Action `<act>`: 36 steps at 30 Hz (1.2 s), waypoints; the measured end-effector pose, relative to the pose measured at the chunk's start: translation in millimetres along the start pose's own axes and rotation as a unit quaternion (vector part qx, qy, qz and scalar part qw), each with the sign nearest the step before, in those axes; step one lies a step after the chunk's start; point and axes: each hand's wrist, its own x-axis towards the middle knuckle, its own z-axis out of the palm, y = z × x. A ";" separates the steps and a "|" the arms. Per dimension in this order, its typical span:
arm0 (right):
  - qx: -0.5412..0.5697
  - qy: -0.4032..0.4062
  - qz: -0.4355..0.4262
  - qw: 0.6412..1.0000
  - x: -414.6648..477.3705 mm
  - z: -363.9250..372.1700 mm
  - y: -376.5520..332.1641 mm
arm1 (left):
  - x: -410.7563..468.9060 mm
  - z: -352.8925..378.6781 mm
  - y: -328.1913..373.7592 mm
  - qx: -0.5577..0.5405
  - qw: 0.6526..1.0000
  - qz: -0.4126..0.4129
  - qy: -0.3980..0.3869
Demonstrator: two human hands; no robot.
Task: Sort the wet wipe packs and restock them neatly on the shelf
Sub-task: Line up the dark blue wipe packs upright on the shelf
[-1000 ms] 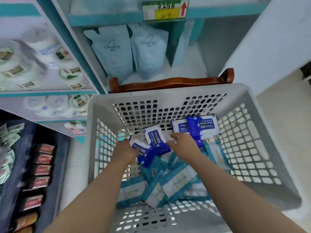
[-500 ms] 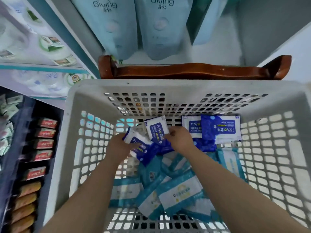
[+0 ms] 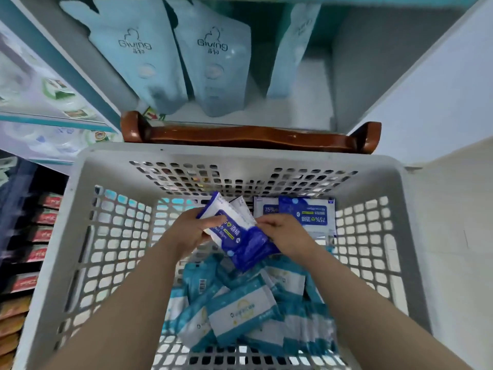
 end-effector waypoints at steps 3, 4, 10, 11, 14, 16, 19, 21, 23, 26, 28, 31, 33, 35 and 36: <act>-0.180 0.130 -0.055 0.974 12.2 -27.2 19.5 | 4.1 10.1 -2.2 0.040 0.997 0.016 0.069; -0.245 0.161 -0.064 0.954 17.4 -36.6 27.4 | 4.4 12.4 -2.0 0.037 0.995 0.016 0.087; -0.418 0.189 -0.056 0.887 27.1 -59.1 46.0 | 2.2 9.6 -11.0 0.026 0.993 0.001 0.119; -0.438 0.189 -0.046 0.878 26.7 -60.8 44.0 | 1.0 9.0 -13.2 0.029 0.992 -0.001 0.122; -0.469 0.180 -0.016 0.864 25.5 -67.2 41.2 | -3.3 9.3 -17.8 0.013 0.991 0.000 0.136; -0.431 0.137 -0.009 0.892 22.5 -68.5 39.1 | -8.1 11.0 -18.4 0.001 0.989 0.005 0.145; -0.276 0.093 -0.034 0.956 21.8 -61.2 40.6 | -13.8 11.9 -19.0 -0.020 0.987 0.014 0.159; -0.260 0.115 -0.055 0.957 25.3 -51.0 42.4 | -16.3 12.5 -19.4 -0.033 0.984 0.022 0.173; -0.301 0.140 -0.034 0.943 28.2 -41.6 41.7 | -17.7 12.5 -21.1 -0.031 0.981 0.036 0.189; -0.326 0.171 -0.008 0.930 32.0 -32.0 41.6 | -18.7 11.5 -26.1 -0.003 0.979 0.046 0.199; -0.330 0.199 -0.032 0.922 33.5 -26.8 41.6 | -21.0 10.9 -28.5 0.010 0.977 0.055 0.203; -0.271 0.182 -0.063 0.943 30.1 -17.9 34.2 | -29.1 8.6 -29.4 0.018 0.970 0.079 0.229; -0.260 0.165 -0.091 0.947 22.7 -11.4 25.2 | -38.8 6.5 -26.6 0.007 0.966 0.098 0.239; -0.253 0.143 -0.126 0.948 10.1 -4.0 10.8 | -53.3 4.1 -20.6 0.008 0.963 0.112 0.246; -0.249 0.135 -0.145 0.948 2.5 0.2 1.8 | -62.8 3.0 -16.0 0.020 0.960 0.119 0.252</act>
